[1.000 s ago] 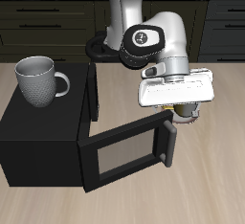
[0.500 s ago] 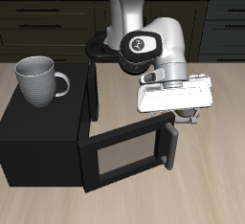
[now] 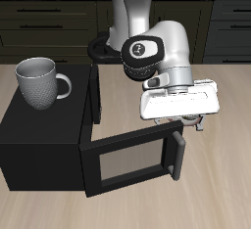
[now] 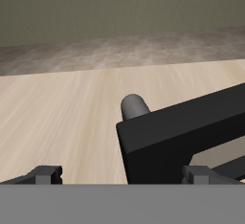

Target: Open the microwave

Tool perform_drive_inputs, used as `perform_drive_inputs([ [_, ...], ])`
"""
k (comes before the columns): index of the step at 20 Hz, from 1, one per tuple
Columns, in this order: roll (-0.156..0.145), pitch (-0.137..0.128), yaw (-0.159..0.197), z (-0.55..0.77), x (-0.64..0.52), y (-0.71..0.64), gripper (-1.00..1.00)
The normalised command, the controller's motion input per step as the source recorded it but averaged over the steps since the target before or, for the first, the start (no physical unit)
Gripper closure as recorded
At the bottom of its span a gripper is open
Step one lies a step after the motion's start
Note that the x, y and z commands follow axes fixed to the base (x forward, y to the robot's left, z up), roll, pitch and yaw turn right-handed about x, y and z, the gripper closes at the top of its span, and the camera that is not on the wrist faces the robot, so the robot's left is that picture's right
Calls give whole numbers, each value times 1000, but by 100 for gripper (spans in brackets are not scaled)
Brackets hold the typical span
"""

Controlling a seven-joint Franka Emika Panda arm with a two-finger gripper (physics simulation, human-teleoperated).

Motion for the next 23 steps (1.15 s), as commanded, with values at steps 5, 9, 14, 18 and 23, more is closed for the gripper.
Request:
perform_drive_inputs([
  [5,-5,-25,15,154,135,-3,-100],
  [9,0,-20,9,191,102,72,-100],
  [14,3,-25,1,147,124,32,-100],
  [18,-23,3,-2,73,240,-24,-100],
  [23,-37,7,-37,85,277,-156,-100],
])
